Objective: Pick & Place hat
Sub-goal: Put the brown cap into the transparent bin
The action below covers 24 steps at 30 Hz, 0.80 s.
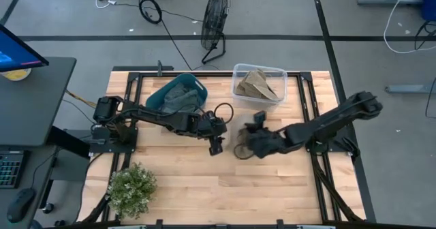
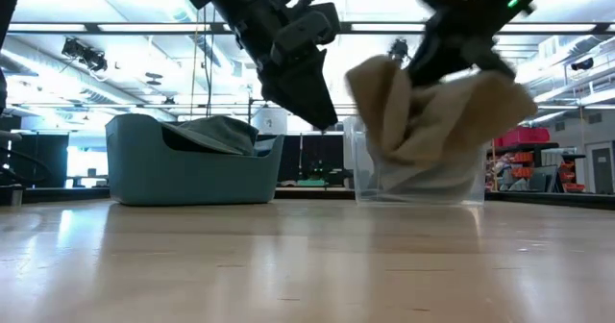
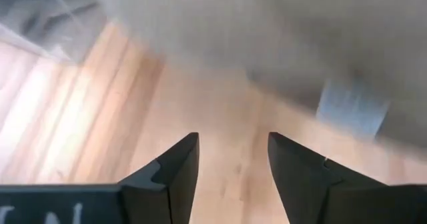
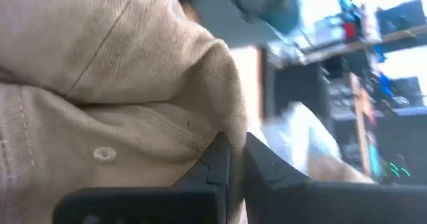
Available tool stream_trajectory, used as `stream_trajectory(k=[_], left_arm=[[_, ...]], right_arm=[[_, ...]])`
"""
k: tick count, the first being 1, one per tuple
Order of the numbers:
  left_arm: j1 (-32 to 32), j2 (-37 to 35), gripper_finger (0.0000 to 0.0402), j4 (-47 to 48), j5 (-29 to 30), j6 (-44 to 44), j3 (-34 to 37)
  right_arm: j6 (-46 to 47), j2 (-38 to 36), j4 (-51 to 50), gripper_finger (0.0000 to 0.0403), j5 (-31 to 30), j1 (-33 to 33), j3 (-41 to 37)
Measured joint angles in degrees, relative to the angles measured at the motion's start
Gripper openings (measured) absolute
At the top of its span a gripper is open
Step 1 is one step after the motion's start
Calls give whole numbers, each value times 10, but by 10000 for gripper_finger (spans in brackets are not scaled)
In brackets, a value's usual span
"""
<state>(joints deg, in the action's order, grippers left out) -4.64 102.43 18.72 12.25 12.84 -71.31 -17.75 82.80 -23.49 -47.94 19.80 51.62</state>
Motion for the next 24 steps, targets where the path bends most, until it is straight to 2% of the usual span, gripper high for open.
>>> stream_trajectory(k=[3, 5, 8, 11, 14, 18, 21, 24], left_arm=[[0, 0, 178, 0, 21, 0, 0], [0, 0, 177, 0, 24, -1, 0], [0, 0, 177, 0, 23, -1, 0], [0, 0, 177, 0, 24, -1, 0], [0, 0, 177, -1, 24, -1, 0], [0, 0, 177, -9, 24, -2, 0], [1, 0, 177, -25, 24, -2, 0], [1, 0, 177, -32, 24, -2, 0]], right_arm=[[40, -62, -95, 11, -50, 21, 0], [30, -102, -140, 11, -93, 31, 0], [-86, -154, -160, 11, -200, 37, 0], [-266, -196, -152, 12, -276, 28, 0], [-408, -232, -151, 13, -274, -4, 0], [-515, -268, -150, 12, -257, -69, 0], [-618, -284, -125, 12, -199, -120, 0], [-692, -288, -41, 12, -113, -170, 0]])
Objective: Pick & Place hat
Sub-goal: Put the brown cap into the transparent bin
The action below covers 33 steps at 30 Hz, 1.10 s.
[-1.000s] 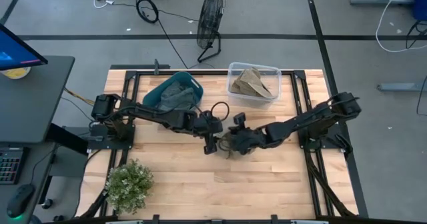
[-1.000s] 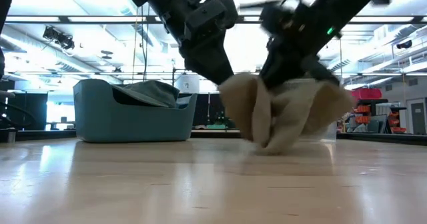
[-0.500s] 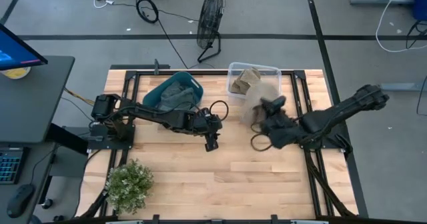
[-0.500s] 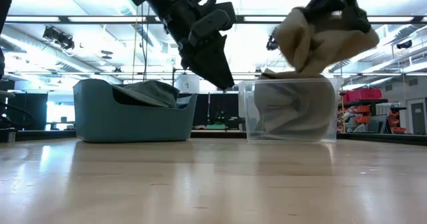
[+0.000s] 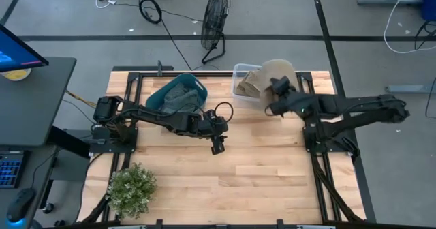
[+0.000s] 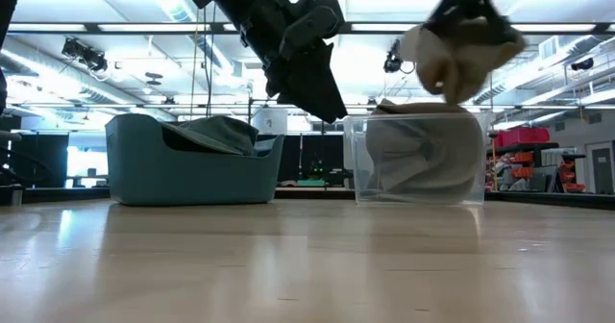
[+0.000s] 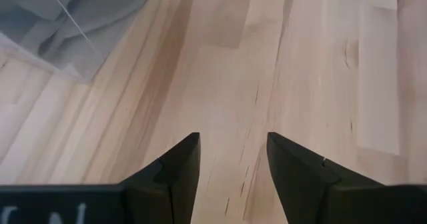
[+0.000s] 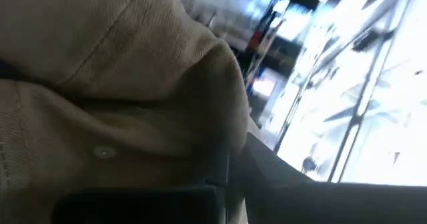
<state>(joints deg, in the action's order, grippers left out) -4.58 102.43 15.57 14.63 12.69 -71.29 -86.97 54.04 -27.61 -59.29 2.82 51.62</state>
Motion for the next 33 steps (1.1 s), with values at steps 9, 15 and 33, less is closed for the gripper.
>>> stream_trajectory(k=[9, 15, 33], left_arm=[[0, 0, 177, 1, 0, 0, 0], [0, 0, 177, 2, 0, 0, 0], [0, 0, 177, 2, 0, 2, 0]], right_arm=[[-99, 18, 160, 12, 271, -174, 0], [-24, 63, 87, 12, 383, -256, 0], [-32, 232, 89, 13, 518, -332, 3]])
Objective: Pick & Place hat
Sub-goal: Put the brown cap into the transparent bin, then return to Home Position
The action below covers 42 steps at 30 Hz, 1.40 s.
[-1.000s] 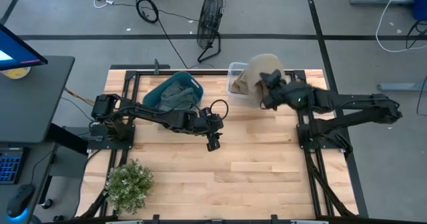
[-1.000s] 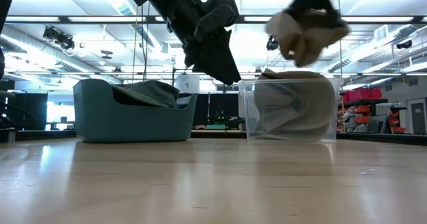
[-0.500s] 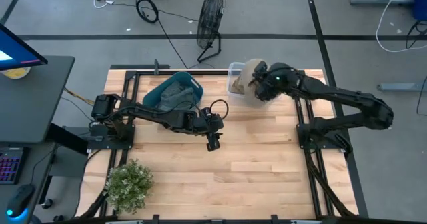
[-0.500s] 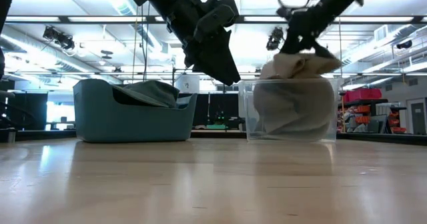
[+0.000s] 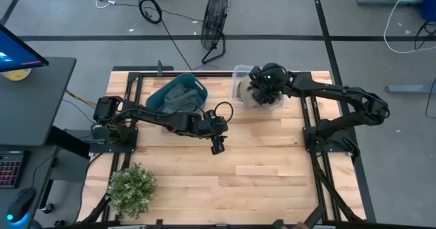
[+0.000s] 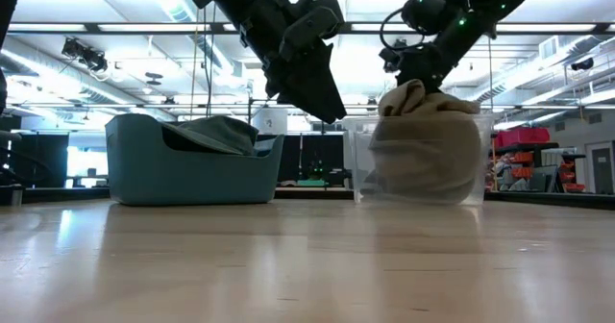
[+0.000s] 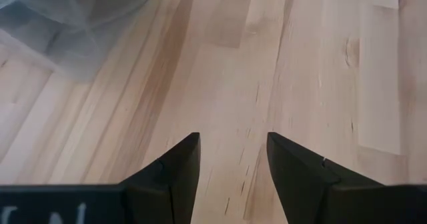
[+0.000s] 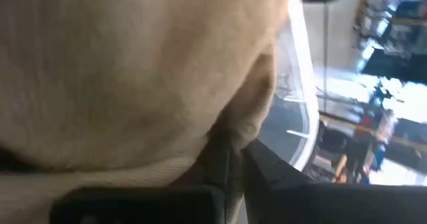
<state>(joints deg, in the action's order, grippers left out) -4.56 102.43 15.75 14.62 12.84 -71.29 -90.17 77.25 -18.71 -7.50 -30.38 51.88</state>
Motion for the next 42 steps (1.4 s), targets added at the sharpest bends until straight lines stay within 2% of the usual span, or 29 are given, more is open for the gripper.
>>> stream_trajectory(k=[6, 12, 15, 17, 21, 26, 29, 36, 39, 42], left_arm=[[0, 0, 177, 0, 0, 0, 0], [0, 0, 177, 0, 0, 0, 0], [0, -9, 177, 2, 0, 0, 1], [0, -24, 177, 3, 0, 0, 1], [4, -73, 177, 26, 0, 1, 0], [9, -161, 177, 41, 3, -8, 0], [9, -216, 177, 64, 32, -31, 0], [-2, -350, 177, 129, 163, -39, 33], [-2, -426, 177, 131, 169, -13, 100], [-2, -503, 177, 81, 168, 9, 207]], right_arm=[[92, -7, 60, 49, -10, -12, -3], [167, -8, 41, 96, -9, -25, -3], [181, -15, 36, 112, -53, -25, -3], [175, -30, 33, 118, -82, -21, -3], [201, -86, 25, 122, -80, -16, -3], [290, -174, -2, 123, -79, -17, -3], [411, -237, -18, 123, -23, -17, -3], [764, -377, -34, 120, 216, -15, -3], [852, -417, -62, 115, 278, -4, -3], [878, -462, -95, 111, 281, 15, -18]])
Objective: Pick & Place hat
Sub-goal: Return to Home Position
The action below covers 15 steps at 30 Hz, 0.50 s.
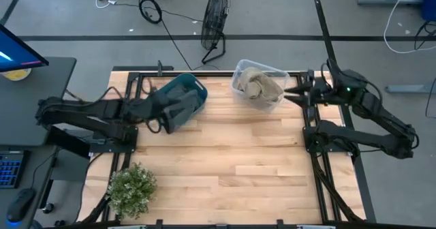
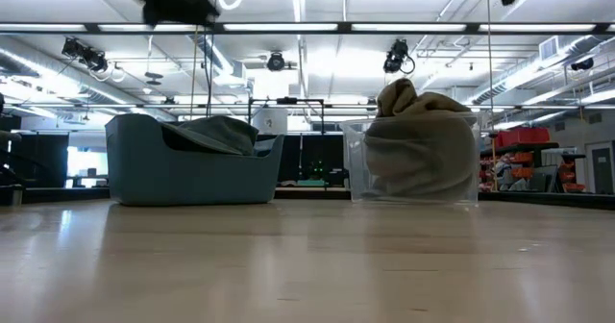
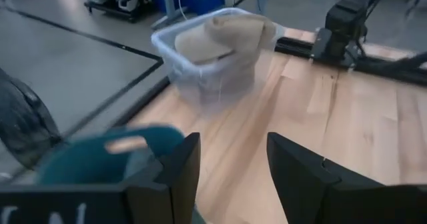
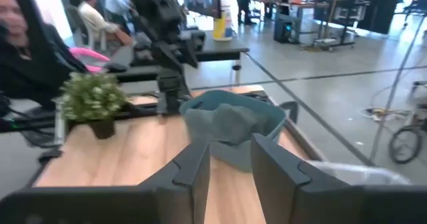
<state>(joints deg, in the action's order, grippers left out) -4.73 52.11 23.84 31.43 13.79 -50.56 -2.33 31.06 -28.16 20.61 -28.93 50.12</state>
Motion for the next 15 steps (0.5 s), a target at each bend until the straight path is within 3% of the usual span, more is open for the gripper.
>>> stream_trajectory(k=[6, 11, 15], left_arm=[[0, -125, 177, -172, -9, 22, 199], [0, -204, 177, -219, -59, 7, 272], [0, -252, 177, -256, -65, -31, 322]], right_arm=[[55, -98, 96, 107, 0, 24, -146], [102, -165, 174, 107, 0, 32, -262], [120, -198, 232, 107, 0, 41, -334]])
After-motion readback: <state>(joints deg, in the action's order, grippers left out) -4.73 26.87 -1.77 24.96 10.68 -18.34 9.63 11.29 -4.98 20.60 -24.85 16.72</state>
